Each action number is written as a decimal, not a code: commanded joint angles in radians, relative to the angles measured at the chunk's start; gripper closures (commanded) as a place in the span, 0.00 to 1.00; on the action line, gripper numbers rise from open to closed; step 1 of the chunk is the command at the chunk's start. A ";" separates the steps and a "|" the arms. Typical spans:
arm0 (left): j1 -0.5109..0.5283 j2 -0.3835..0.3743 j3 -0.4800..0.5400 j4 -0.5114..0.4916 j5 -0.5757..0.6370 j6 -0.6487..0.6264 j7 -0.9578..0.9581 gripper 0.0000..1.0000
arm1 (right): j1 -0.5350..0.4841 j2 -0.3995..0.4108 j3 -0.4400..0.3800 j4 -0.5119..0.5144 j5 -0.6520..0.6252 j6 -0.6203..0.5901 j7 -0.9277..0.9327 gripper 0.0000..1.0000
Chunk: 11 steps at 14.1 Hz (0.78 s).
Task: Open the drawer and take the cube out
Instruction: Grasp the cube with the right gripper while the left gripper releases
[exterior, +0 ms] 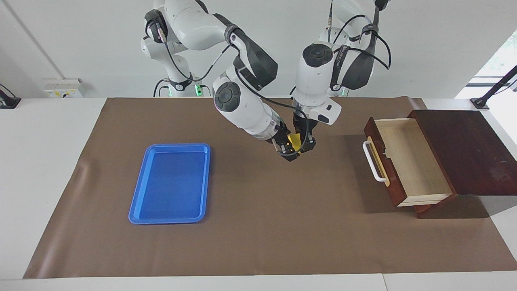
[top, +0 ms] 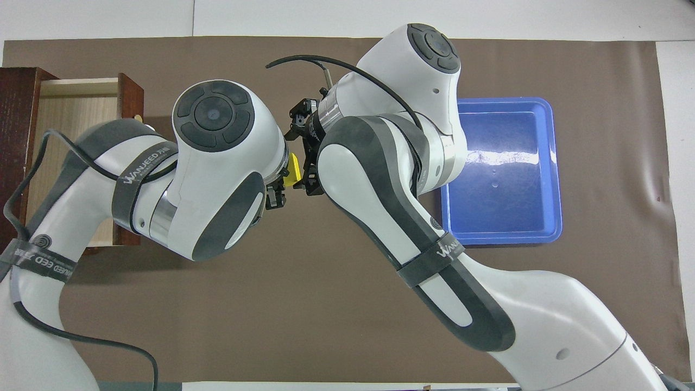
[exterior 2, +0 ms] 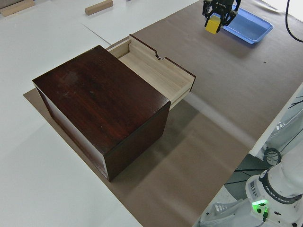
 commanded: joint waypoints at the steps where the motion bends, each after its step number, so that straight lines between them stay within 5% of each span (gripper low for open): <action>1: -0.002 -0.019 0.008 -0.024 -0.012 0.017 0.017 1.00 | 0.007 -0.020 0.002 -0.047 0.026 0.035 0.015 0.05; 7: -0.002 -0.019 0.008 -0.024 -0.012 0.017 0.017 1.00 | 0.008 -0.020 0.000 -0.047 0.026 0.039 0.015 0.25; 10: -0.002 -0.019 0.008 -0.024 -0.012 0.017 0.016 1.00 | 0.011 -0.020 0.000 -0.046 0.026 0.040 0.015 0.66; 11: -0.001 -0.019 0.008 -0.024 -0.012 0.017 0.017 1.00 | 0.013 -0.020 -0.001 -0.046 0.023 0.040 0.009 0.97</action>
